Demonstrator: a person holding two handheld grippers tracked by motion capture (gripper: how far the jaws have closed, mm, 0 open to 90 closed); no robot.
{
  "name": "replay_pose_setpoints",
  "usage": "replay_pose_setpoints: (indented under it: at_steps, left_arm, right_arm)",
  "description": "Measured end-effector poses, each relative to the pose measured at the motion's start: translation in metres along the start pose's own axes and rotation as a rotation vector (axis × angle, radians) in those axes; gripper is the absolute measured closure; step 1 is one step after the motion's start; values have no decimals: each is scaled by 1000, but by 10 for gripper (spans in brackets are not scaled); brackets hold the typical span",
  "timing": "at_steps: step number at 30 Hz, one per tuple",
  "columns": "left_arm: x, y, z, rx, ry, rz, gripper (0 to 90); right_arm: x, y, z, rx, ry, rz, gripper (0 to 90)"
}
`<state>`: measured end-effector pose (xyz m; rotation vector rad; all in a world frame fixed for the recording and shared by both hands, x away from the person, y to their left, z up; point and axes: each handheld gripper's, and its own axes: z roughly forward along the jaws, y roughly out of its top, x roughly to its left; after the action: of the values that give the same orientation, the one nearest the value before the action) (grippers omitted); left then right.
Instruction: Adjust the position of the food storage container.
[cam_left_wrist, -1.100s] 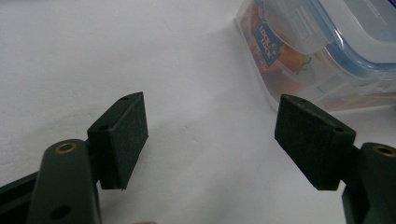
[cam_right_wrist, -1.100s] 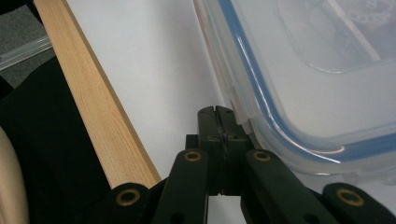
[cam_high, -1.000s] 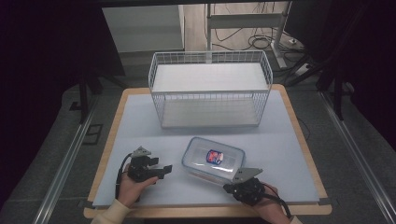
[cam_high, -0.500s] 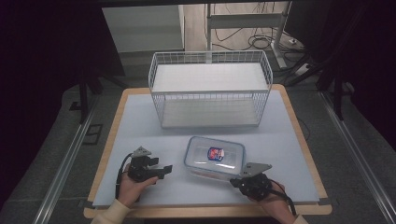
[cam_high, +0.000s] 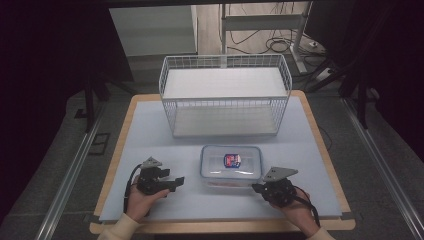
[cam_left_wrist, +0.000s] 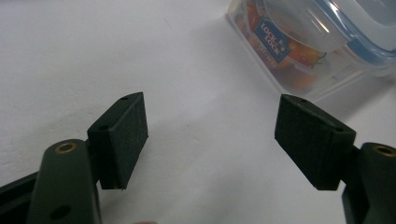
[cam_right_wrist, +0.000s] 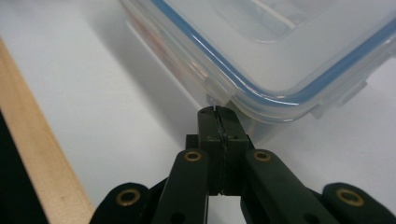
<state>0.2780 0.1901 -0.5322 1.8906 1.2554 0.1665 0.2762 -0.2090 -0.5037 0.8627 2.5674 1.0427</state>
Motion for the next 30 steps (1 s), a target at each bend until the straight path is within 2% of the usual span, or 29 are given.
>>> replay_pose_setpoints:
  at_steps: [10,13,15,18,21,23,27,30]
  left_arm:
    - [0,0,0,0,0,1,252]
    - [1,0,-1,-2,1,0,252]
    - [1,0,-1,-5,1,-3,252]
    - [0,0,-2,-7,1,-3,252]
    - [0,0,-2,-6,1,-1,252]
    - [0,0,-1,-7,2,-2,252]
    - [1,1,-1,-7,3,-5,252]
    - [0,0,-1,-7,4,-3,252]
  right_arm:
    - [-6,0,0,-8,-6,15,900]
    - [-3,0,-4,-16,6,20,900]
    - [-1,-1,-10,-25,14,7,900]
    - [-4,-3,-20,-34,3,12,900]
    - [-16,-8,-28,-22,-29,45,900]
    - [-31,-14,-32,-24,-49,94,900]
    - [-54,-21,-36,-30,-90,162,900]
    - [-64,-24,-38,-33,-101,194,900]
